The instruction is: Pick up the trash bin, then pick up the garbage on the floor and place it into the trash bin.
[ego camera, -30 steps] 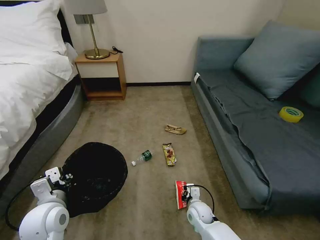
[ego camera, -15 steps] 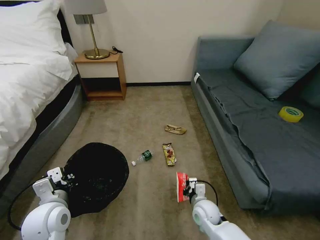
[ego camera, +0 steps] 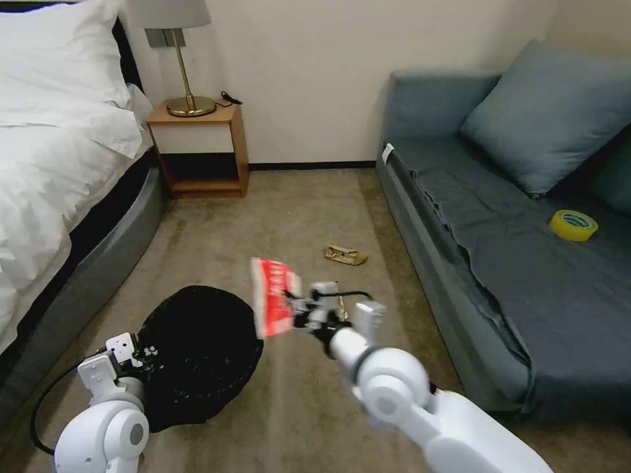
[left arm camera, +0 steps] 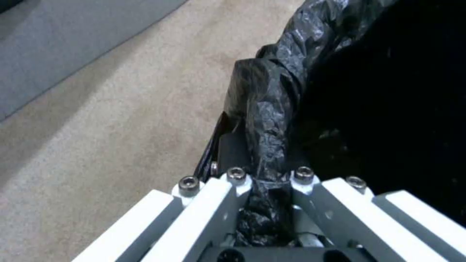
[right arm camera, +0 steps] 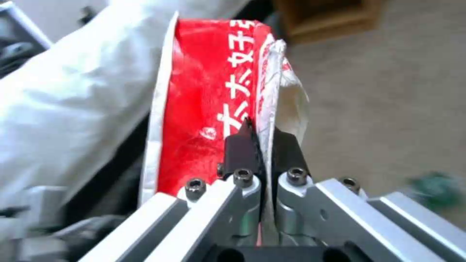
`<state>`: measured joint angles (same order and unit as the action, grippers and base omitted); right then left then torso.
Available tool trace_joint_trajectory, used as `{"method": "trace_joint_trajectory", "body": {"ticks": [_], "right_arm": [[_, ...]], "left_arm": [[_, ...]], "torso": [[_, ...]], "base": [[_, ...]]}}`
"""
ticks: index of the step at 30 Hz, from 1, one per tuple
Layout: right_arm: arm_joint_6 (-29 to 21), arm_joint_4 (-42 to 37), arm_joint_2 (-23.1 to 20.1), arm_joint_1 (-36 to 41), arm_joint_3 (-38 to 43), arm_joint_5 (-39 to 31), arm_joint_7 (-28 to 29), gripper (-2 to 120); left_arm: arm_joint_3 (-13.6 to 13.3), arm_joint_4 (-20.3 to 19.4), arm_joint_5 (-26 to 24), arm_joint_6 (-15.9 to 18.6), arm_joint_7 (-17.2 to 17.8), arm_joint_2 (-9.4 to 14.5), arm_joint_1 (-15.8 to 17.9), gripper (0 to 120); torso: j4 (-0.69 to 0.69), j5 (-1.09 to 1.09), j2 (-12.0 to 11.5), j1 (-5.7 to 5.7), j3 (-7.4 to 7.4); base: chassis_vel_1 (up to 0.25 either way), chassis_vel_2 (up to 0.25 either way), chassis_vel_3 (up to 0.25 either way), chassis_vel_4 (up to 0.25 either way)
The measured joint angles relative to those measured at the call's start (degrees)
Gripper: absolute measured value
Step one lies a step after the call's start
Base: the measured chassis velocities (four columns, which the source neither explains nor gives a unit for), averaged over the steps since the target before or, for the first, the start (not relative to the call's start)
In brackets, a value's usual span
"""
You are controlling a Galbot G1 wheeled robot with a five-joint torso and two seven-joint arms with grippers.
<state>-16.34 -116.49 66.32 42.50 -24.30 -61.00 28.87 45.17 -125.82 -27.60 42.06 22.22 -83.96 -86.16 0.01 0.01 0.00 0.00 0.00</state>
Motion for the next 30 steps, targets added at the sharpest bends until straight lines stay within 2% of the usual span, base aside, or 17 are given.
{"method": "trace_joint_trajectory", "body": {"ticks": [1,2,3,4,14,17,21,23,25,26,29,30], "right_arm": [[0.0,0.0,0.0,0.0,0.0,0.0,0.0,0],[0.4,3.0,3.2,-4.3,-5.4,-0.6,1.0,0],[0.6,4.6,4.3,-5.7,-7.5,-0.6,1.7,0],[0.8,6.6,5.9,-7.1,-10.4,-0.4,2.2,0],[0.9,12.7,8.6,-8.6,-16.5,2.2,3.7,0],[0.5,12.7,8.8,-8.1,-17.0,2.6,3.7,12],[0.2,12.3,8.7,-8.0,-17.0,2.8,3.7,20],[0.1,12.1,8.6,-8.0,-16.9,2.9,3.7,30],[0.1,11.8,8.6,-7.8,-16.0,3.3,3.6,41],[0.1,11.8,8.6,-7.8,-16.0,3.3,3.6,41],[0.2,10.6,8.5,-7.6,-12.6,4.6,3.5,53],[0.2,10.6,8.5,-7.6,-12.6,4.6,3.5,53]], "left_arm": [[0.0,0.0,0.0,0.0,0.0,0.0,0.0,2],[0.0,-0.4,0.2,0.0,0.0,-0.2,-0.3,2],[0.1,-0.5,0.4,0.0,0.1,-0.3,-0.4,2],[0.0,-0.9,0.4,0.0,0.1,-0.4,-0.6,2],[0.5,-1.9,0.4,0.1,0.1,-0.3,-1.3,2],[0.6,-1.9,0.4,0.1,0.1,-0.3,-1.3,2],[0.6,-1.8,0.4,0.1,0.1,-0.3,-1.3,2],[0.5,-1.8,0.4,0.1,0.1,-0.3,-1.3,2],[0.5,-1.7,0.4,0.1,0.1,-0.2,-1.3,2],[0.5,-1.7,0.4,0.1,0.1,-0.2,-1.3,2],[0.5,-1.7,0.4,0.1,0.1,-0.2,-1.3,2],[0.5,-1.7,0.4,0.1,0.1,-0.2,-1.3,2]], "torso": [[0.00,0.00,0.0,0.00,0.00],[0.02,0.00,0.0,0.00,0.00],[-0.02,0.01,0.0,0.00,0.00],[0.01,-0.01,0.0,0.00,0.00],[-0.01,-0.01,0.0,0.00,0.00],[-0.01,0.00,0.0,0.00,0.00],[-0.01,-0.01,0.0,0.00,0.00],[-0.01,-0.01,0.0,0.00,0.00],[-0.01,-0.01,0.0,0.00,0.00],[-0.01,-0.01,0.0,0.00,0.00],[0.00,-0.02,0.0,0.00,0.00],[0.00,-0.02,0.0,0.00,0.00]], "base": [[0.000,0.000,0.000,0.000],[0.000,0.000,0.000,0.000],[0.000,0.000,0.000,0.000],[0.000,0.000,0.000,0.000],[0.000,0.000,0.000,0.000],[0.000,0.000,0.000,0.000],[0.000,0.000,0.000,0.000],[0.000,0.000,0.000,0.000],[0.000,0.000,0.000,0.000],[0.000,0.000,0.000,0.000],[0.000,0.000,0.000,0.000],[0.000,0.000,0.000,0.000]]}}
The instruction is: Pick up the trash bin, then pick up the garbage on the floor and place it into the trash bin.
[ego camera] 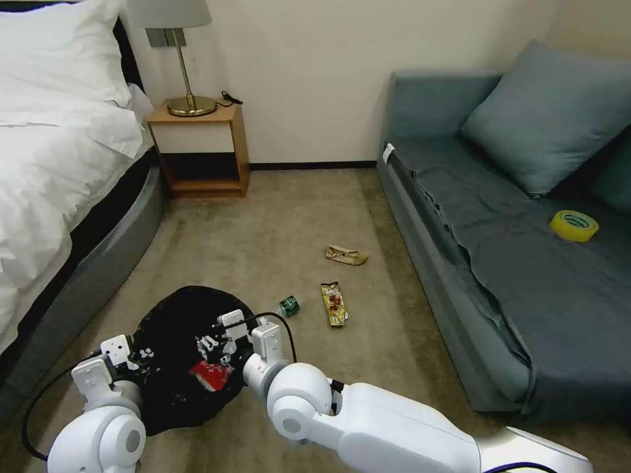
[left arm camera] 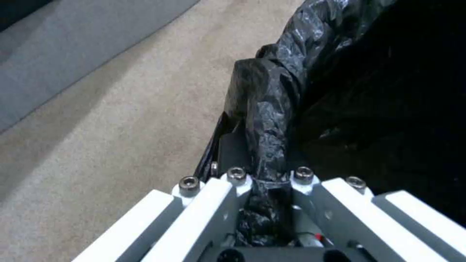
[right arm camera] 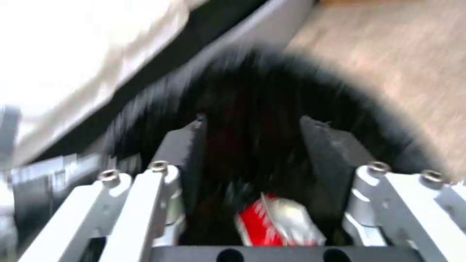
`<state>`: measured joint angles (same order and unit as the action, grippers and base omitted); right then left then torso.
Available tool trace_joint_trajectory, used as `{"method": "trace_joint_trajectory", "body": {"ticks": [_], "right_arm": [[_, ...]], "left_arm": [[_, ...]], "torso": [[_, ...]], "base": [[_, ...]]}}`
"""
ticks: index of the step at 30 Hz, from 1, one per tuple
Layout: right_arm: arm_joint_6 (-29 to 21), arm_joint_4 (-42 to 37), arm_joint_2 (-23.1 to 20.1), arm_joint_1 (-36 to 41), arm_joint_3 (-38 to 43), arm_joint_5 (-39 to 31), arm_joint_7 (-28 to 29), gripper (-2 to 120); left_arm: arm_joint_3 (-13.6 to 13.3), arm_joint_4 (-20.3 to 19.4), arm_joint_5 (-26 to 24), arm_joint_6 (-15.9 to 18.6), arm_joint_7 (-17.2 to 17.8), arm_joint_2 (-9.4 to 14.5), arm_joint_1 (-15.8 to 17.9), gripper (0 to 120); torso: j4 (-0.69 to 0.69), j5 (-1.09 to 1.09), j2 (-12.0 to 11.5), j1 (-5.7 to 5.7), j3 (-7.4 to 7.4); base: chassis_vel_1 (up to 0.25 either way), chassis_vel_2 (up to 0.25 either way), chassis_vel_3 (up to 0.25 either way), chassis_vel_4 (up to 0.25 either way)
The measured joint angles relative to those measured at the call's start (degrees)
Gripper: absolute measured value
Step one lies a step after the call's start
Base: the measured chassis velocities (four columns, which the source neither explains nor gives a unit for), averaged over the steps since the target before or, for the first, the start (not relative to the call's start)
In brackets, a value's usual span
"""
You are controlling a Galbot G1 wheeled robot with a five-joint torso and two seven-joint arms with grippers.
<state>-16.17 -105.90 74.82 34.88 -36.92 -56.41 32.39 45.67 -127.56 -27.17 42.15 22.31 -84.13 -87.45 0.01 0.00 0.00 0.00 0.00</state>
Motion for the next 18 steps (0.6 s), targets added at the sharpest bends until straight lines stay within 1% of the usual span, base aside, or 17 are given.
{"method": "trace_joint_trajectory", "body": {"ticks": [2,4,5,6,7,8,10,11,13,15,16,17,18], "right_arm": [[0.3,-1.6,-1.5,0.2,4.8,2.6,-0.7,63],[0.8,-3.4,-4.8,1.6,11.2,8.1,-2.9,74],[0.8,-3.4,-4.8,1.6,11.2,8.1,-2.9,74],[1.4,-4.2,-6.8,2.6,14.2,11.6,-4.3,77],[2.5,-5.6,-9.8,4.8,18.6,16.2,-6.4,82],[3.5,-6.9,-12.0,7.2,22.4,19.5,-7.8,87],[5.8,-11.3,-16.2,15.1,31.0,26.1,-9.5,95],[5.8,-11.3,-16.2,15.1,31.0,26.1,-9.5,95],[7.6,-15.1,-17.6,22.4,37.5,30.4,-9.0,99],[8.7,-18.1,-17.2,29.1,43.1,34.5,-8.5,100],[8.7,-18.1,-17.2,29.1,43.1,34.5,-8.5,100],[9.9,-20.0,-15.7,34.3,46.4,38.6,-8.3,100],[10.5,-21.1,-14.2,37.7,48.4,41.5,-8.1,100]], "left_arm": [[0.1,0.0,0.0,0.0,0.0,0.1,0.0,2],[0.3,0.1,0.0,0.0,0.0,0.2,0.0,2],[0.3,0.1,0.0,0.0,0.0,0.2,0.0,2],[0.4,0.1,0.0,0.0,0.0,0.3,0.1,2],[0.4,0.1,0.0,0.0,0.0,0.3,0.1,2],[0.5,0.1,0.0,0.0,0.0,0.3,0.1,2],[0.5,0.3,0.0,0.0,0.0,0.4,0.4,2],[0.5,0.3,0.0,0.0,0.0,0.4,0.4,2],[0.5,0.8,-0.1,0.0,-0.1,0.5,0.6,2],[0.7,1.2,0.0,0.0,-0.1,0.5,0.9,2],[0.7,1.2,0.0,0.0,-0.1,0.5,0.9,2],[0.8,1.4,0.0,0.0,-0.1,0.5,1.0,2],[0.8,1.5,0.0,0.0,-0.1,0.5,1.2,2]], "torso": [[0.01,-0.01,0.0,0.00,0.00],[0.02,-0.01,0.0,0.00,0.00],[0.02,-0.01,0.0,0.00,0.00],[0.01,-0.02,0.0,0.00,0.00],[0.01,-0.02,0.0,0.00,0.00],[-0.03,-0.01,0.0,0.00,0.00],[-0.06,-0.03,0.0,0.00,0.00],[-0.06,-0.03,0.0,0.00,0.00],[-0.04,-0.02,0.0,0.00,0.00],[-0.02,-0.01,0.0,0.00,0.00],[-0.02,-0.01,0.0,0.00,0.00],[-0.01,-0.01,0.0,0.00,0.00],[-0.02,-0.01,0.0,0.00,-0.01]], "base": [[0.000,0.000,0.000,0.000],[0.000,0.000,0.000,0.000],[0.000,0.000,0.000,0.000],[0.000,0.000,0.000,0.000],[0.000,0.000,0.000,0.000],[0.000,0.000,0.000,0.000],[0.000,0.000,0.000,0.000],[0.000,0.000,0.000,0.000],[0.000,0.000,0.000,0.000],[0.000,0.000,0.000,0.000],[0.000,0.000,0.000,0.000],[0.000,0.000,0.000,0.000],[0.000,0.000,0.000,0.000]]}}
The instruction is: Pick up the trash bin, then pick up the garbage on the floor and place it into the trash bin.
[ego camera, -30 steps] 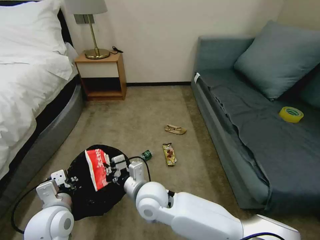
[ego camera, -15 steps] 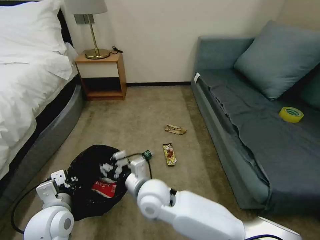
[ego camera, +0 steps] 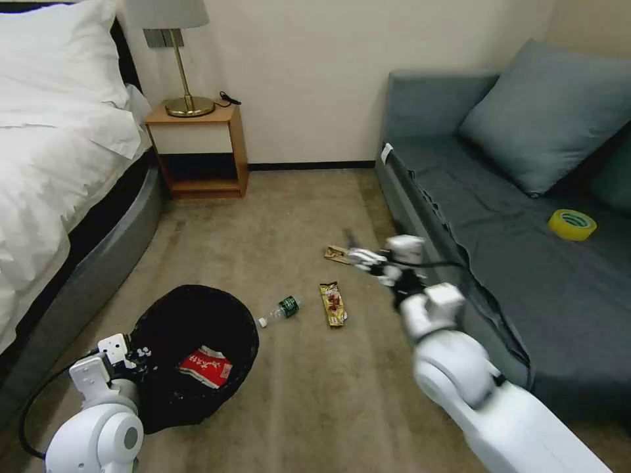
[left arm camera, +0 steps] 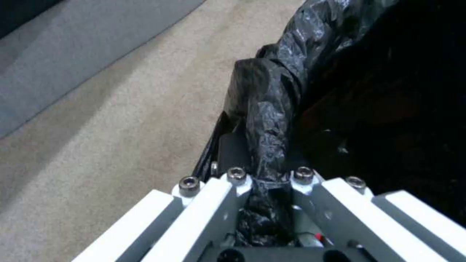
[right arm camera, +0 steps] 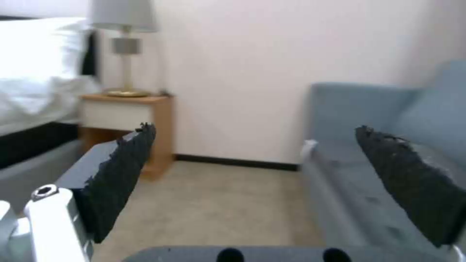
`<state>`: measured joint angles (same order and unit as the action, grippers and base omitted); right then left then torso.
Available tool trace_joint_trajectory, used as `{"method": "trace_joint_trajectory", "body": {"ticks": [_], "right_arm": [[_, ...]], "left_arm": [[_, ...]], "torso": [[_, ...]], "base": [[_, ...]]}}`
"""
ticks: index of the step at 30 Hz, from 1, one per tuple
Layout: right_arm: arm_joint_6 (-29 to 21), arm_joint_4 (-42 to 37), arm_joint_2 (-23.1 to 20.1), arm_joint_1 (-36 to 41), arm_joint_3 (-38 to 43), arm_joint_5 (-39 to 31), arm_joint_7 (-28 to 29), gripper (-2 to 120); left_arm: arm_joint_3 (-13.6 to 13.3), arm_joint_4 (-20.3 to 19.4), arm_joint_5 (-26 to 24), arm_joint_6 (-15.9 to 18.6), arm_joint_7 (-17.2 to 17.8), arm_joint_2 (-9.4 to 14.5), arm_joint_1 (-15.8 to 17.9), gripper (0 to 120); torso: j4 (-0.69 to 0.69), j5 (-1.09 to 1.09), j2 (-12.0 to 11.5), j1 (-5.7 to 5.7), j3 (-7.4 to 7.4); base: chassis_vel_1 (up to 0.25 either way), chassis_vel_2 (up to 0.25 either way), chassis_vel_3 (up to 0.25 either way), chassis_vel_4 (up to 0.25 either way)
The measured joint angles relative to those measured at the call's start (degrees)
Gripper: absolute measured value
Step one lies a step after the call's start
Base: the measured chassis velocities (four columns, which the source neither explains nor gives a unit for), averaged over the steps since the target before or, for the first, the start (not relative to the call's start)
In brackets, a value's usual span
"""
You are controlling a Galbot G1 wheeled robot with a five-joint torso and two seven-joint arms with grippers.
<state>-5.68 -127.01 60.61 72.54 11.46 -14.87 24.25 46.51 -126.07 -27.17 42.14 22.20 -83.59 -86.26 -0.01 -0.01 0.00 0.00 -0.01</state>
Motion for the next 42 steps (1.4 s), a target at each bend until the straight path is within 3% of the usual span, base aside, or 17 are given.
{"method": "trace_joint_trajectory", "body": {"ticks": [2,6,10,24,42], "right_arm": [[1.1,-1.9,4.2,5.7,2.7,5.4,0.2,100],[3.1,-3.1,9.2,11.4,3.3,9.6,-0.2,100],[4.9,-2.5,11.1,13.6,2.7,11.6,-1.5,100],[8.2,0.3,11.1,14.1,1.7,13.3,-3.2,100],[7.9,1.8,10.0,12.4,1.1,12.6,-3.5,100]], "left_arm": [[0.1,0.1,0.0,0.0,-0.1,0.0,0.2,2],[0.1,0.1,0.0,0.0,-0.1,-0.1,0.3,2],[0.2,0.1,0.0,0.0,-0.1,-0.1,0.3,2],[0.5,-0.5,0.0,-0.1,-0.2,-0.3,0.1,2],[1.8,-0.4,-0.3,-0.1,-0.2,-0.1,0.4,2]], "torso": [[-0.01,0.00,0.0,0.00,0.00],[0.01,0.03,0.0,0.00,0.00],[0.01,0.02,0.0,0.00,0.00],[0.02,0.02,0.0,-0.01,0.00],[0.01,0.02,0.0,0.00,0.01]], "base": [[0.000,0.000,0.000,0.000],[0.000,0.000,0.000,0.000],[0.000,0.000,0.000,0.000],[-0.010,0.014,0.012,-0.012],[-0.166,0.169,0.166,-0.176]]}}
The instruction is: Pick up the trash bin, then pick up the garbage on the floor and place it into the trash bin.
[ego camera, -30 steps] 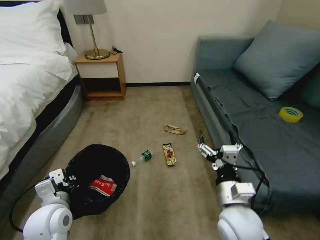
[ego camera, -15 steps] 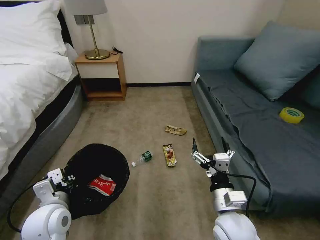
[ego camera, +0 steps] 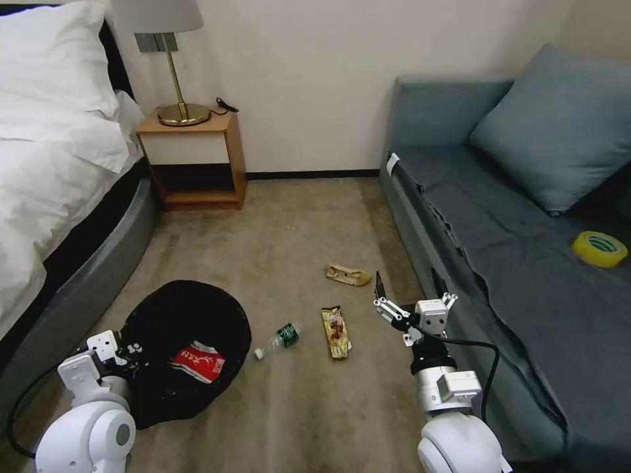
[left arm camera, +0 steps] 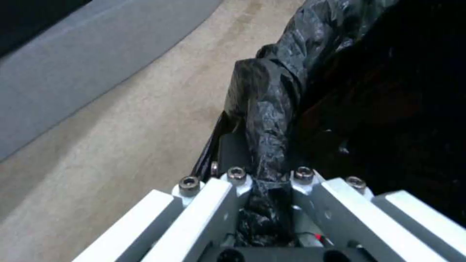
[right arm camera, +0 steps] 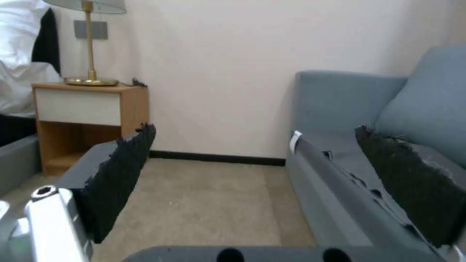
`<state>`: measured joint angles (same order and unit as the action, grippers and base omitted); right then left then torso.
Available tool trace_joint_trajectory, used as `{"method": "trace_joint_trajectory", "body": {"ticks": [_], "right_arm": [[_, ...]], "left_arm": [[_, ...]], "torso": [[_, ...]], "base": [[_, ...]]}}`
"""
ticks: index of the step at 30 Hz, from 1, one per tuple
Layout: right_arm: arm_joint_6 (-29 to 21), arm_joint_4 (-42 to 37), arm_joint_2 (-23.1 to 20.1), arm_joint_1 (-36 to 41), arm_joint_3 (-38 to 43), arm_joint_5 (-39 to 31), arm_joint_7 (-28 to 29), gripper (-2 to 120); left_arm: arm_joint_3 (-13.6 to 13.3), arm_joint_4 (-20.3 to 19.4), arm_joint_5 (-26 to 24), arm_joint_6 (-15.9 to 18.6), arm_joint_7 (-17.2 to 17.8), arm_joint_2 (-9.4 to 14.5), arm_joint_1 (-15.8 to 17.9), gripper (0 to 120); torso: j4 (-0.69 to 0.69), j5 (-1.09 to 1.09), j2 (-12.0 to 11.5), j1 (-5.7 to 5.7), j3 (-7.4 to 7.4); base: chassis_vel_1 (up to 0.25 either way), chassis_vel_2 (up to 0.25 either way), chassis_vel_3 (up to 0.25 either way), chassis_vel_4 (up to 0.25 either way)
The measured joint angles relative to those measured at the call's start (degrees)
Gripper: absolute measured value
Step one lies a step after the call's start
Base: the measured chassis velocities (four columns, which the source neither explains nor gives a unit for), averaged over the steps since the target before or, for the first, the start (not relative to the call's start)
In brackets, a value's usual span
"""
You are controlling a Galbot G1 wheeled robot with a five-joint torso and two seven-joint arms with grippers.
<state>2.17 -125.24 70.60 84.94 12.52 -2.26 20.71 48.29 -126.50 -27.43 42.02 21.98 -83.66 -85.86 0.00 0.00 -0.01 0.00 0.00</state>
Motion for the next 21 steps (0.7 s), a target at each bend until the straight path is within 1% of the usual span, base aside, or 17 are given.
{"method": "trace_joint_trajectory", "body": {"ticks": [12,16,17,19,20,21], "right_arm": [[-0.1,1.1,-0.2,-0.9,-0.5,-0.2,-0.1,100],[-0.5,2.2,-0.7,-2.6,-1.2,-2.1,-0.1,100],[-1.3,2.7,-1.1,-3.5,-1.6,-3.3,0.0,100],[-5.1,4.1,-2.6,-6.1,-3.5,-7.9,1.1,100],[-6.2,4.4,-2.9,-6.8,-4.1,-9.4,1.7,100],[-6.2,4.4,-2.9,-6.8,-4.1,-9.4,1.7,100]], "left_arm": [[0.4,0.1,-0.1,0.0,0.0,0.0,0.1,2],[0.4,0.2,-0.1,-0.1,0.0,0.0,0.1,2],[0.4,0.2,-0.1,-0.1,0.0,0.0,0.1,2],[0.5,0.4,-0.1,-0.1,0.0,-0.1,0.2,2],[0.5,0.4,-0.1,-0.1,0.0,-0.1,0.2,2],[0.5,0.4,-0.1,-0.1,0.0,-0.1,0.2,2]], "torso": [[-0.01,-0.01,0.0,0.00,0.00],[0.00,-0.01,0.0,0.01,0.00],[0.00,0.00,0.0,0.01,0.00],[-0.01,-0.01,0.0,0.00,0.00],[0.00,-0.01,0.0,0.00,0.00],[0.00,-0.01,0.0,0.00,0.00]], "base": [[-0.150,0.153,0.156,-0.138],[-0.100,0.091,0.104,-0.096],[-0.061,0.071,0.030,-0.032],[0.000,0.000,0.000,0.000],[0.000,0.000,0.000,0.000],[0.000,0.000,0.000,0.000]]}}
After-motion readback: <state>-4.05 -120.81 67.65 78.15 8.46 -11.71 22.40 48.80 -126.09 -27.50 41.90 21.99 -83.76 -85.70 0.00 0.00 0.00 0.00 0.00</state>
